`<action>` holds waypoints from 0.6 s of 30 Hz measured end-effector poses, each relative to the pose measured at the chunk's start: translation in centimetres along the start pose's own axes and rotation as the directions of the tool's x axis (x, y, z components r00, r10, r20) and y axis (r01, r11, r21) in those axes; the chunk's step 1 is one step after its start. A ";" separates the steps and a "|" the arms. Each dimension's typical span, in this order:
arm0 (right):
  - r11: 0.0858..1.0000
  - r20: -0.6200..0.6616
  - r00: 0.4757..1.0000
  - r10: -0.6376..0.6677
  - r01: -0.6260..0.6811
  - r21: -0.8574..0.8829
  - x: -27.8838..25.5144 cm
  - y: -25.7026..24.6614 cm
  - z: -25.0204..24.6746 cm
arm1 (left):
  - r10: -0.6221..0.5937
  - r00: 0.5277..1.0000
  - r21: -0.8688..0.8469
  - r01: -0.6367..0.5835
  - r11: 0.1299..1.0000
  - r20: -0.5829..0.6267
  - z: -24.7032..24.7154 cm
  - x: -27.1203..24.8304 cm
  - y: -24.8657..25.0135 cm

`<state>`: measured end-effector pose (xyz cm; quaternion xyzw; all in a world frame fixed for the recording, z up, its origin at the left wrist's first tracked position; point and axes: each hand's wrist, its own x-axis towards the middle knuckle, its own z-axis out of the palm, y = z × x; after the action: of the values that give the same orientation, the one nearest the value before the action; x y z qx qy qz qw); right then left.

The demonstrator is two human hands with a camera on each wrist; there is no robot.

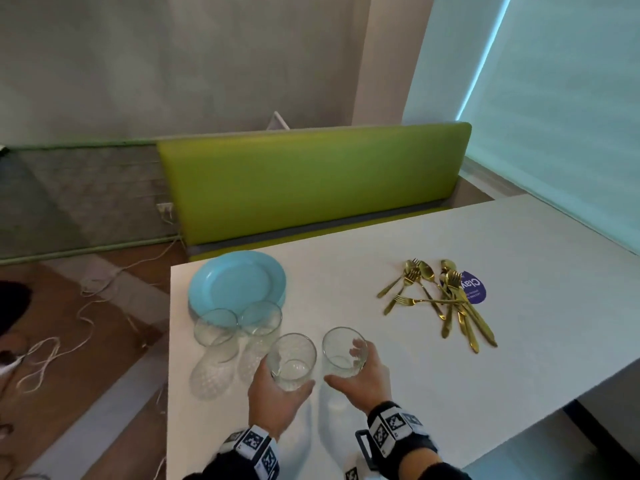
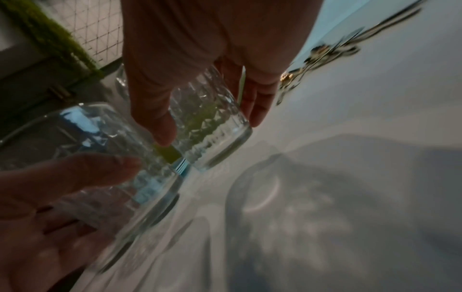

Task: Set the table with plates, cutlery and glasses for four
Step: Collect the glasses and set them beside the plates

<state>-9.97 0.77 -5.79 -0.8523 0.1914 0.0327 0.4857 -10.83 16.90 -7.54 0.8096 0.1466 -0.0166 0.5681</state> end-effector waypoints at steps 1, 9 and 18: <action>1.000 0.017 1.000 -0.007 0.007 -0.011 -0.2 -0.3 0.9 | -0.017 1.000 0.001 0.017 1.000 -0.023 -0.7 -0.1 -0.5; 0.997 0.075 0.997 -0.023 0.028 -0.070 -0.6 -1.1 4.7 | -0.072 0.989 0.062 0.081 0.995 -0.131 -4.1 0.1 -3.5; 0.991 0.103 0.994 -0.038 0.051 -0.125 -0.3 -0.9 6.1 | -0.119 0.977 0.091 0.136 0.987 -0.175 -4.9 1.3 -3.8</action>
<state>-9.15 6.45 -8.20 -0.8830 0.1452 0.0767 0.4397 -11.27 22.87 -9.53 0.8250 0.2448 0.0084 0.5092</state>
